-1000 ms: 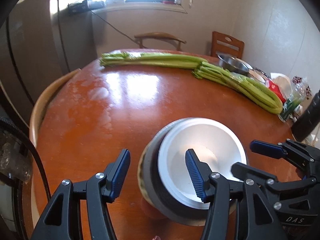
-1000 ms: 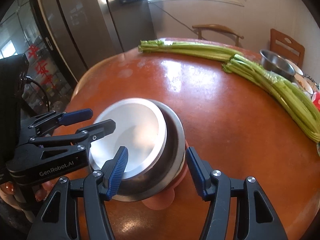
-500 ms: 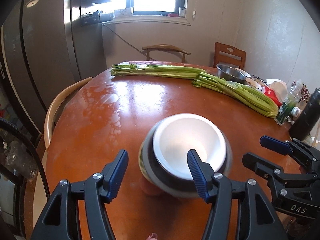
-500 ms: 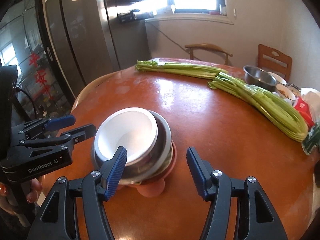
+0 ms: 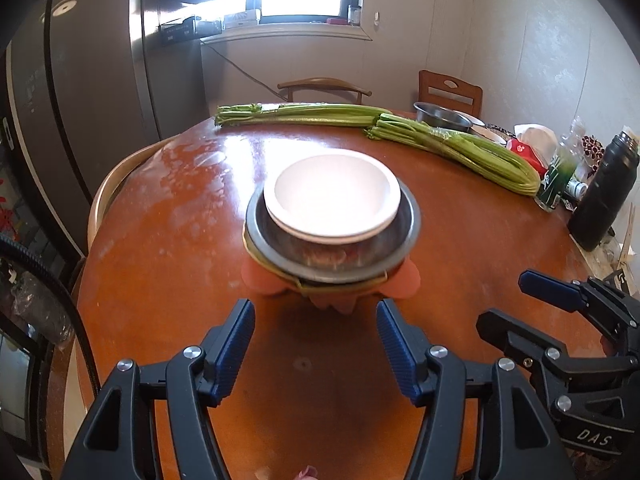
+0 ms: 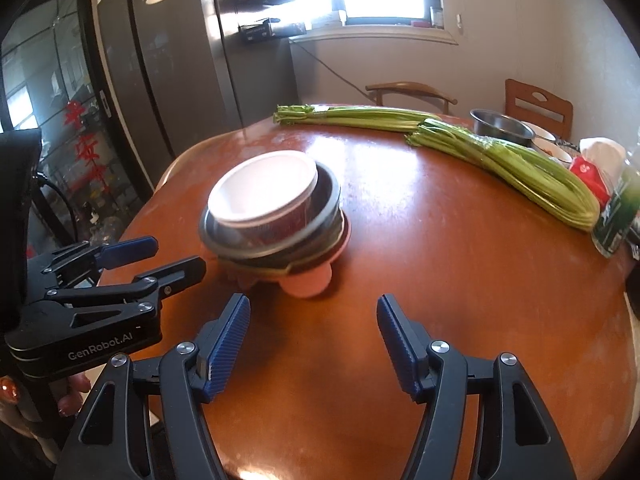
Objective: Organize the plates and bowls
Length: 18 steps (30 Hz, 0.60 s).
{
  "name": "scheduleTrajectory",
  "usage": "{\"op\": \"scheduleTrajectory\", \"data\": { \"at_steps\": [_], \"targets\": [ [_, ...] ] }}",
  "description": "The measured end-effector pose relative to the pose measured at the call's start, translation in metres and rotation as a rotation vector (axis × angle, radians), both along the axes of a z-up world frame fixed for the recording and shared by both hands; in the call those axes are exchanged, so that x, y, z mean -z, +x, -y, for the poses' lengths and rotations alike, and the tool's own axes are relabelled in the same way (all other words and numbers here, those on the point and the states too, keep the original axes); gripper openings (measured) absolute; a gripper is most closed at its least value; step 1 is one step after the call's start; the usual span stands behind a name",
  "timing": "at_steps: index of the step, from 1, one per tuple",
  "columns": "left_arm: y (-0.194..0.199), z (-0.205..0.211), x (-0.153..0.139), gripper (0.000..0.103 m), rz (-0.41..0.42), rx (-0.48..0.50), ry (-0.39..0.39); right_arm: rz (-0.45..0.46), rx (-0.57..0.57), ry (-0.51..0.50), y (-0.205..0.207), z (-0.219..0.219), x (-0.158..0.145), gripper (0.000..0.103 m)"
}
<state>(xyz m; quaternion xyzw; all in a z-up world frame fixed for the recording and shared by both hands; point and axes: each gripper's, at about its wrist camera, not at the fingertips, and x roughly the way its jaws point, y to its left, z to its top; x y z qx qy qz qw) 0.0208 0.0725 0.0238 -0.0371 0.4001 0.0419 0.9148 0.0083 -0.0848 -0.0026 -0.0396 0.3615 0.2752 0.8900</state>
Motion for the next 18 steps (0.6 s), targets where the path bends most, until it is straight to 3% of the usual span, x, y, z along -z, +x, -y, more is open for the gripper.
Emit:
{"op": "scheduleTrajectory", "data": {
  "at_steps": [18],
  "targets": [
    [-0.016,0.007,0.005,0.063,0.007,-0.013,0.003,0.002,0.008,0.017,-0.016,0.007,0.008,0.068]
  ]
}}
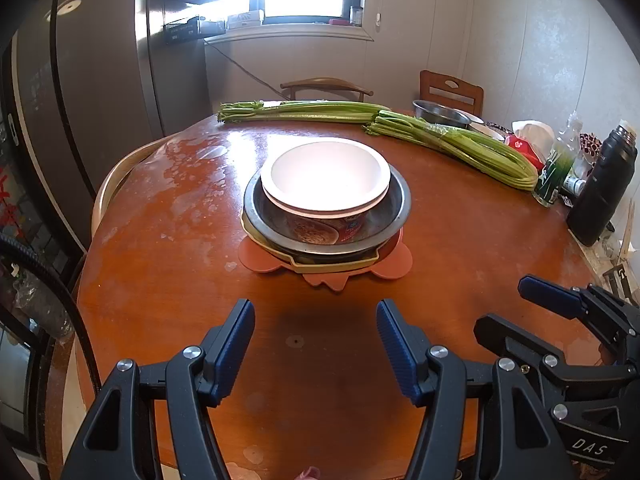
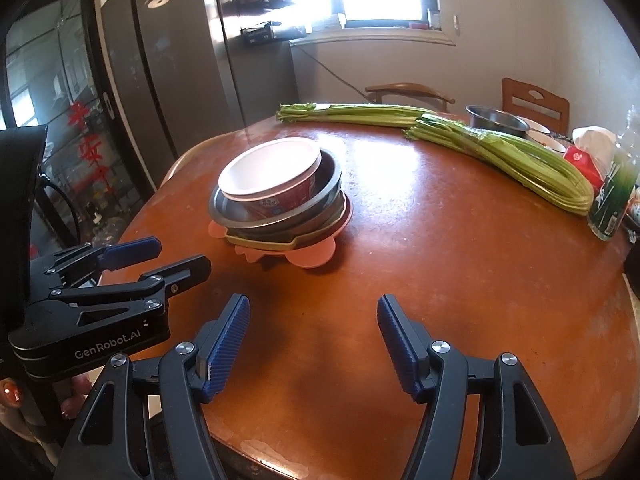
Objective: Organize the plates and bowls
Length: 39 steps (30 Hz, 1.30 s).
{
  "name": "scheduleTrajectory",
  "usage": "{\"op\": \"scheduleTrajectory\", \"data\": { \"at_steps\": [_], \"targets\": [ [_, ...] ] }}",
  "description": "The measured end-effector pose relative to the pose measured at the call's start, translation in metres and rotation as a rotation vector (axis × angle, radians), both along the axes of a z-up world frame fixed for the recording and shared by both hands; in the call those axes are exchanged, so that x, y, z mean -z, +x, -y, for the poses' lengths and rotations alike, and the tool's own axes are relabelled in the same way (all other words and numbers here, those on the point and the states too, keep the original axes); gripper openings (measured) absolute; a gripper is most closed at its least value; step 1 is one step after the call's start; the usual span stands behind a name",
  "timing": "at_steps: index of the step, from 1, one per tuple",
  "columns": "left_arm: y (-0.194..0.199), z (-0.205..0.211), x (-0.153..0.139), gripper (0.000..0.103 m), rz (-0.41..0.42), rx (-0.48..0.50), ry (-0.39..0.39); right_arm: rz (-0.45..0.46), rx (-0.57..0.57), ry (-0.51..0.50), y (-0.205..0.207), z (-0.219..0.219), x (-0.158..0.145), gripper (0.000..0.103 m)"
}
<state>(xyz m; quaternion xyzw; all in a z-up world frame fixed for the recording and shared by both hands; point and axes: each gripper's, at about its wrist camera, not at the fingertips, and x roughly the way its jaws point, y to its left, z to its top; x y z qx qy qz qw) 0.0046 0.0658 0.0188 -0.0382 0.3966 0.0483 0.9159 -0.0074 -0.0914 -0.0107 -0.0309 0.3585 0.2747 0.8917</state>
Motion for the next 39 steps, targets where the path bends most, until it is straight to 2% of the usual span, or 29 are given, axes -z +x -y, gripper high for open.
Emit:
{"op": "scheduleTrajectory", "data": {
  "at_steps": [39],
  "targets": [
    [0.0021,0.0008,0.0074,0.063,-0.023,-0.033,0.026,-0.008,0.015,0.005,-0.0002,0.0027,0.0067,0.068]
  ]
}}
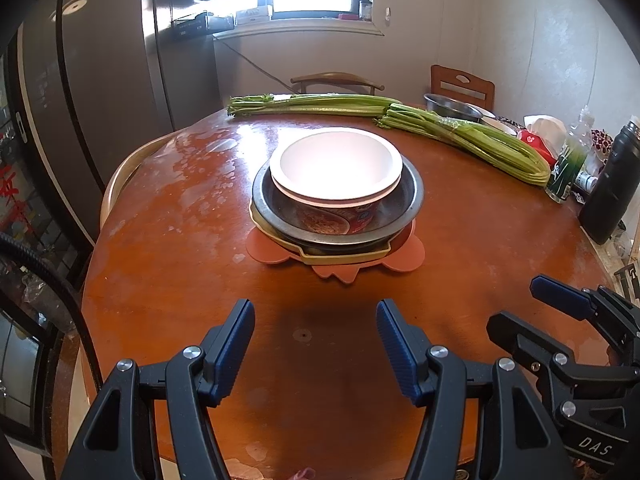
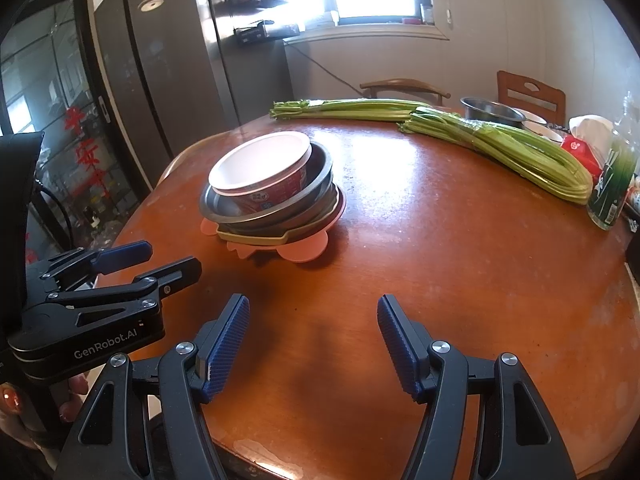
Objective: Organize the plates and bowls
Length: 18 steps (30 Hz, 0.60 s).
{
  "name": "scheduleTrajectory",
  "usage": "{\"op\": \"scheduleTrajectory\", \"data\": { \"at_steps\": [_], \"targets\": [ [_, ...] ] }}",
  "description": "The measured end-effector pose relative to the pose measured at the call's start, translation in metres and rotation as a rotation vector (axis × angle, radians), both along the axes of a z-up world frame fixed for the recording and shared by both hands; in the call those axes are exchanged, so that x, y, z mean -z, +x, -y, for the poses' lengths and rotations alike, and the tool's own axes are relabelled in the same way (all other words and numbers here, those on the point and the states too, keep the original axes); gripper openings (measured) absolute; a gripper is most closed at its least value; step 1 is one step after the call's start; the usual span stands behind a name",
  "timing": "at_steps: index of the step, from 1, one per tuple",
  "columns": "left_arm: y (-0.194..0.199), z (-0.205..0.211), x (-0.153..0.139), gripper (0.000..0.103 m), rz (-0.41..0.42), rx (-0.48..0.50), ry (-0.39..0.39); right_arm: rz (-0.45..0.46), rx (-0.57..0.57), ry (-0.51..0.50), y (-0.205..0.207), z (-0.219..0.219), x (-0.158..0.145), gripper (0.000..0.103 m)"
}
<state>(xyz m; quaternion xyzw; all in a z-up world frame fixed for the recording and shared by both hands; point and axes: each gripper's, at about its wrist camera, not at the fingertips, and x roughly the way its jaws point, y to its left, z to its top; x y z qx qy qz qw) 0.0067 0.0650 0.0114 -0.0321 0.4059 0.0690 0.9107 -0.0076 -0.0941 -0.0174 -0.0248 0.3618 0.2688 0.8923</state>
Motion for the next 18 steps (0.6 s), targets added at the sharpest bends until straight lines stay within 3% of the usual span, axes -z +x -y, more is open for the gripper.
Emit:
{"op": "scheduleTrajectory", "data": {
  "at_steps": [18],
  "targets": [
    [0.007,-0.012,0.007,0.063,-0.029,-0.024,-0.016,-0.003,0.004,-0.012,0.006,0.003,0.003,0.068]
  ]
}}
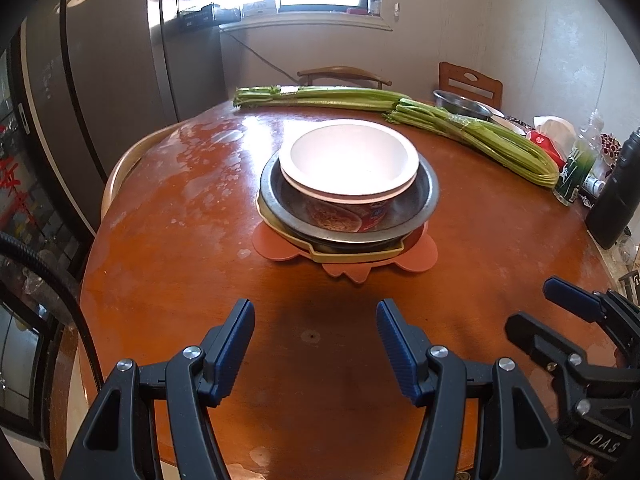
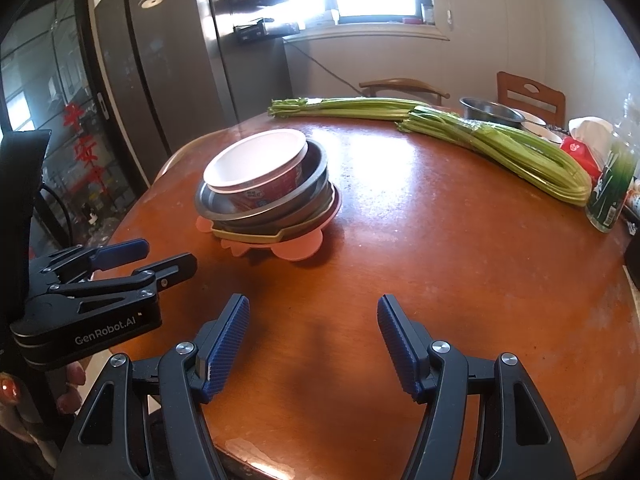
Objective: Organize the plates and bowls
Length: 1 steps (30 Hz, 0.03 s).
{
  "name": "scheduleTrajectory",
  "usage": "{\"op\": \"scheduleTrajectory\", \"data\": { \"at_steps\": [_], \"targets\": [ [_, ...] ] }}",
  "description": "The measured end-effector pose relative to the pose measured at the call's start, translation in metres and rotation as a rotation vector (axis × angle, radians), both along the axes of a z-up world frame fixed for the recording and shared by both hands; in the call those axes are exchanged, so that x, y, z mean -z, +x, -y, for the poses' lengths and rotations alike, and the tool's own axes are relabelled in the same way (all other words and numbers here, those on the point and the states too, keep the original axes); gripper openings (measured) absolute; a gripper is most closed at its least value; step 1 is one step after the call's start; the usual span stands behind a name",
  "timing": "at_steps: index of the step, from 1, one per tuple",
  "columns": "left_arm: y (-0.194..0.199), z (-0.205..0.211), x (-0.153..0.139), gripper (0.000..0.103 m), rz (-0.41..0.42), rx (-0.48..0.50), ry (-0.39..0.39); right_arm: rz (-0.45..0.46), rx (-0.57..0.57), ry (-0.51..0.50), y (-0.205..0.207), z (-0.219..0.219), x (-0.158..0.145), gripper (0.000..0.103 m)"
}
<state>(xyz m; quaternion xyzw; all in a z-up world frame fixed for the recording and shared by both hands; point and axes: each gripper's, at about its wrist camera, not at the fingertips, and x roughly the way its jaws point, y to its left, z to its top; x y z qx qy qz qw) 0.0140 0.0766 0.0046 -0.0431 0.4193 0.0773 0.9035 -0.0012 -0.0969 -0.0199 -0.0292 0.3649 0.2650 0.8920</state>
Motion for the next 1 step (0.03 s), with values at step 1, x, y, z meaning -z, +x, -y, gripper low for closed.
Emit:
{"op": "scheduleTrajectory", "data": {
  "at_steps": [1],
  "targets": [
    [0.0028,-0.0061,0.0015,0.063,-0.013,-0.009,-0.013,-0.003,0.000,0.000,0.0017,0.0013,0.0000,0.068]
  ]
}}
